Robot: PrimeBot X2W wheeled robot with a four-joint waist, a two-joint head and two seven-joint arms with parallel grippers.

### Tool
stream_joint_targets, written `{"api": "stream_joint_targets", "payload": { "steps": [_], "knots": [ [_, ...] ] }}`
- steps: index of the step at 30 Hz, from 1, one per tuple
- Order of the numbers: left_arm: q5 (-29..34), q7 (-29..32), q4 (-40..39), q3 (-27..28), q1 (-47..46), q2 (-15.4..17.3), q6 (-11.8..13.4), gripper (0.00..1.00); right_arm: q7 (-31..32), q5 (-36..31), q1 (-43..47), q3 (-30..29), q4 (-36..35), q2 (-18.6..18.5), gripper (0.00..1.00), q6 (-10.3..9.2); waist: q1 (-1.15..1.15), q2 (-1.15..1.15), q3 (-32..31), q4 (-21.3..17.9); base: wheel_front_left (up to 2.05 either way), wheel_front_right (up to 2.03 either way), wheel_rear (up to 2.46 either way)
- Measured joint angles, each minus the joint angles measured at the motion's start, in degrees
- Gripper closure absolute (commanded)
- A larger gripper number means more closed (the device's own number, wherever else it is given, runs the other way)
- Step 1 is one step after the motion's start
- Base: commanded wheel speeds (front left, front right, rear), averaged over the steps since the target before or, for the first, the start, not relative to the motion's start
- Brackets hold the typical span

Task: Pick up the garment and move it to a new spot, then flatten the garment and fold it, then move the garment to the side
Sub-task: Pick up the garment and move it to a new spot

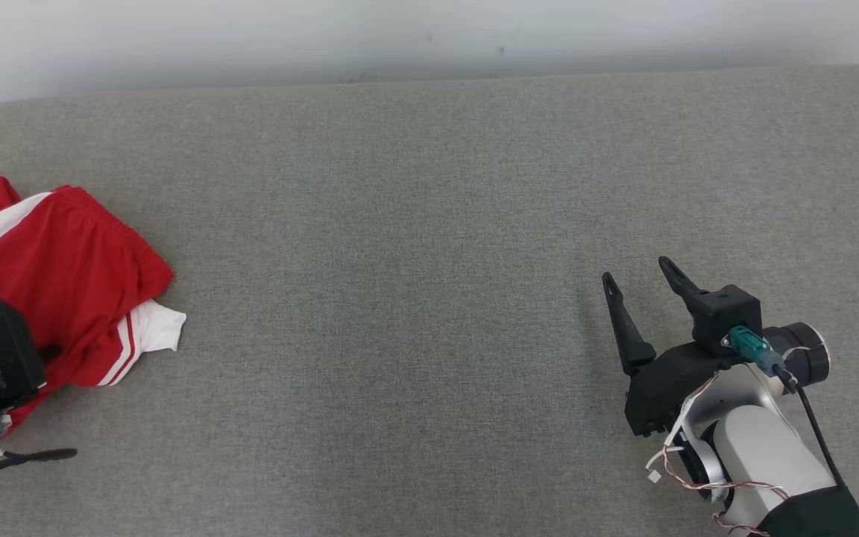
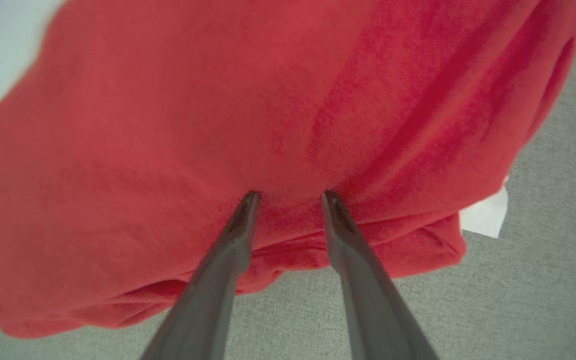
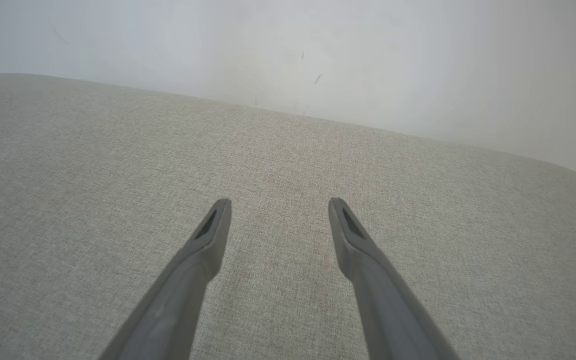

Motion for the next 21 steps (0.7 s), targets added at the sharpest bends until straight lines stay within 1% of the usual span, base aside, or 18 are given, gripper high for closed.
{"api": "stream_joint_targets", "payload": {
  "steps": [5,10,14,19,20,21],
  "knots": [
    [-0.62,0.0,-1.71,-1.75,-0.25,0.25,0.0,1.0,0.02,0.0,0.07,-0.62,-0.15,-0.56,0.0,-0.25,0.0,-0.01,0.22,0.67,0.0,0.0,0.0],
    [-2.24,-1.36,-4.41,-3.53,-2.31,0.75,0.0,1.0,0.01,0.01,0.05,-0.6,0.13,-0.26,0.0,-0.25,0.0,-0.01,-0.08,1.62,0.0,0.0,0.0],
    [-2.5,-1.79,-6.9,-6.33,-4.37,1.32,0.0,1.0,-0.04,0.04,0.02,-0.74,1.08,0.04,0.0,-0.25,0.0,-0.01,-0.97,2.37,0.0,0.0,0.0],
    [-3.81,-3.45,-8.01,-6.73,-4.43,2.26,0.0,1.0,-0.07,0.53,0.12,-0.49,1.54,0.81,0.0,-0.24,0.0,-0.01,-1.99,2.67,0.0,0.0,0.0],
    [-4.59,-3.55,-7.91,-6.37,-4.43,2.25,0.0,0.24,-0.07,0.54,0.16,-0.48,1.54,0.85,0.0,-0.24,0.0,-0.01,-2.1,2.67,0.0,0.0,0.0],
    [-6.02,-3.55,-7.84,-6.06,-4.42,2.04,0.0,0.0,-0.09,0.55,0.22,-0.52,1.54,0.85,0.0,-0.24,0.01,-0.01,-2.16,2.65,0.0,0.0,0.0]
  ]
}}
